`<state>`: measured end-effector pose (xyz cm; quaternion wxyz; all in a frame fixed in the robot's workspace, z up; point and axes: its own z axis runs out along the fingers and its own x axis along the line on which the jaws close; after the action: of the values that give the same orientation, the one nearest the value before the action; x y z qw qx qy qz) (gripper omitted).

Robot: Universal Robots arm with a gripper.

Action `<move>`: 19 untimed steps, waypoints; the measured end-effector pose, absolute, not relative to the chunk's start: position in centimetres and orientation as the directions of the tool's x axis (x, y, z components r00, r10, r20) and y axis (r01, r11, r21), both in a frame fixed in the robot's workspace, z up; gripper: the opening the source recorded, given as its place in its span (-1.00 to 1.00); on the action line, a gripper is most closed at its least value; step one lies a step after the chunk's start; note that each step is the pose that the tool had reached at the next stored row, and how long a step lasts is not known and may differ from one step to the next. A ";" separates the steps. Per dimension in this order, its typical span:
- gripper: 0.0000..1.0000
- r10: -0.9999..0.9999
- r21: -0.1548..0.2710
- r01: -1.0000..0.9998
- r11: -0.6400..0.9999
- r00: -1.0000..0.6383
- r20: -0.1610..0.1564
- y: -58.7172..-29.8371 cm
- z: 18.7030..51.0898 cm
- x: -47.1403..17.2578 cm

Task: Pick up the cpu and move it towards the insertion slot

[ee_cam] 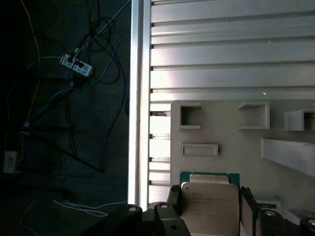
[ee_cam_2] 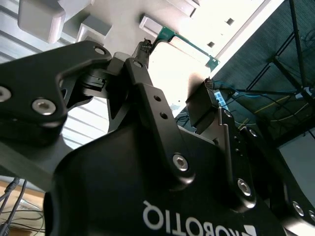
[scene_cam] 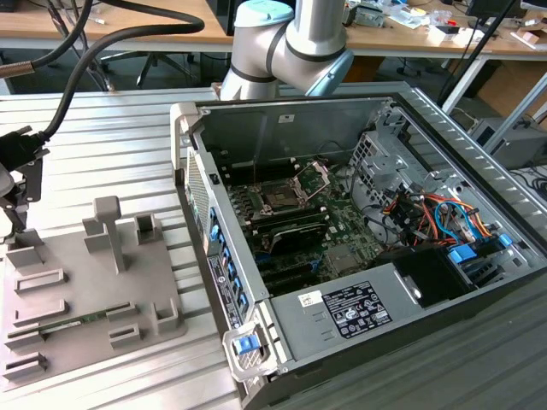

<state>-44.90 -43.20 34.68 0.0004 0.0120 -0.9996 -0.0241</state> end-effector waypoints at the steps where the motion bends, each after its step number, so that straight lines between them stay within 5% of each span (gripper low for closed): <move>1: 0.09 -0.024 0.048 -0.024 0.999 -1.000 0.000 -43.2 34.7 -44.9; 19: 0.09 -0.024 0.048 -0.024 0.999 -1.000 0.000 -43.2 35.2 -44.9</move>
<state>-44.89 -43.20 35.18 0.0004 0.0120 -0.9996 -0.0241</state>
